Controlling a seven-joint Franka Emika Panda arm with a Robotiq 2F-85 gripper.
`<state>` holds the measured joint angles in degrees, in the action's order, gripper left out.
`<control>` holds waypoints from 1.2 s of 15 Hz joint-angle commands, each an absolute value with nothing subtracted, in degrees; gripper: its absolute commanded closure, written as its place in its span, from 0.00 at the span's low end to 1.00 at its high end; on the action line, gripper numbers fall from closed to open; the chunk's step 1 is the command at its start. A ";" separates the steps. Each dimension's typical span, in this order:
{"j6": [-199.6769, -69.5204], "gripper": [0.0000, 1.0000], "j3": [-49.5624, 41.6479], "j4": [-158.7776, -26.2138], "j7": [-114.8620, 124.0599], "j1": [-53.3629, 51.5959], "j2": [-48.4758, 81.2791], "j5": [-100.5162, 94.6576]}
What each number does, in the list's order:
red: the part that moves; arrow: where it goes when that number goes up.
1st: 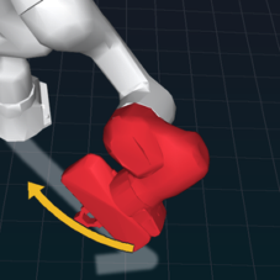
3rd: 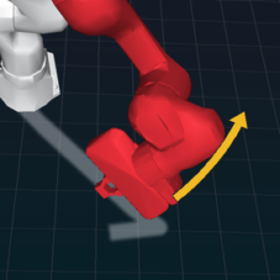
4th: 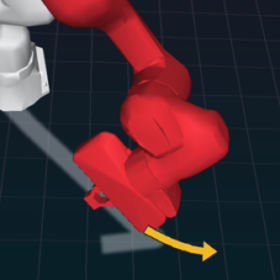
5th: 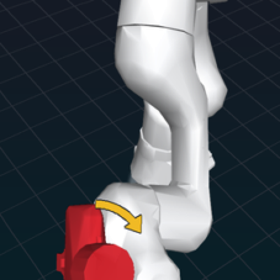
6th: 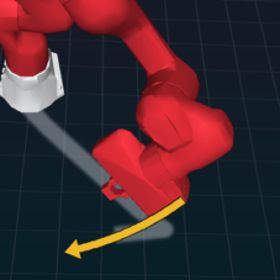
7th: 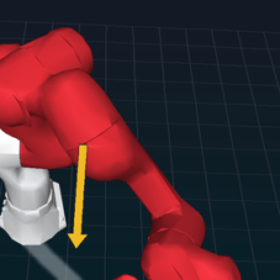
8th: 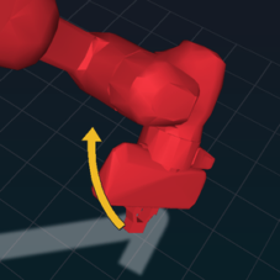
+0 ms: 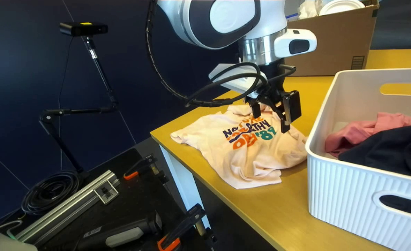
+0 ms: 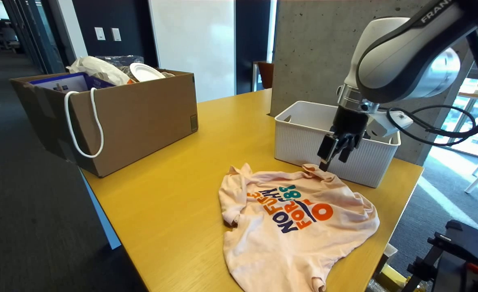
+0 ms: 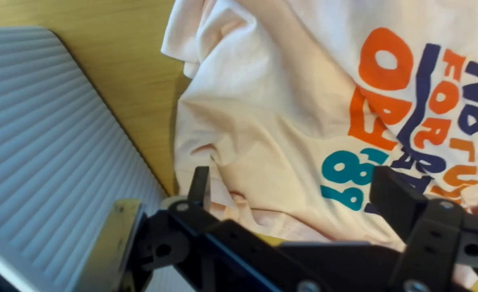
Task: Straighten the pink shirt
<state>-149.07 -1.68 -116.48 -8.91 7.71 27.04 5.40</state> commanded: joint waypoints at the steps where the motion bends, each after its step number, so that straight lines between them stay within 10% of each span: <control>1: -138.26 0.00 1.50 -109.78 -14.31 9.78 28.86 6.58; 18: -129.16 0.00 0.24 -94.39 -12.29 7.51 37.97 3.56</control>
<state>-131.56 0.04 -99.48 -11.39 8.40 35.96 5.30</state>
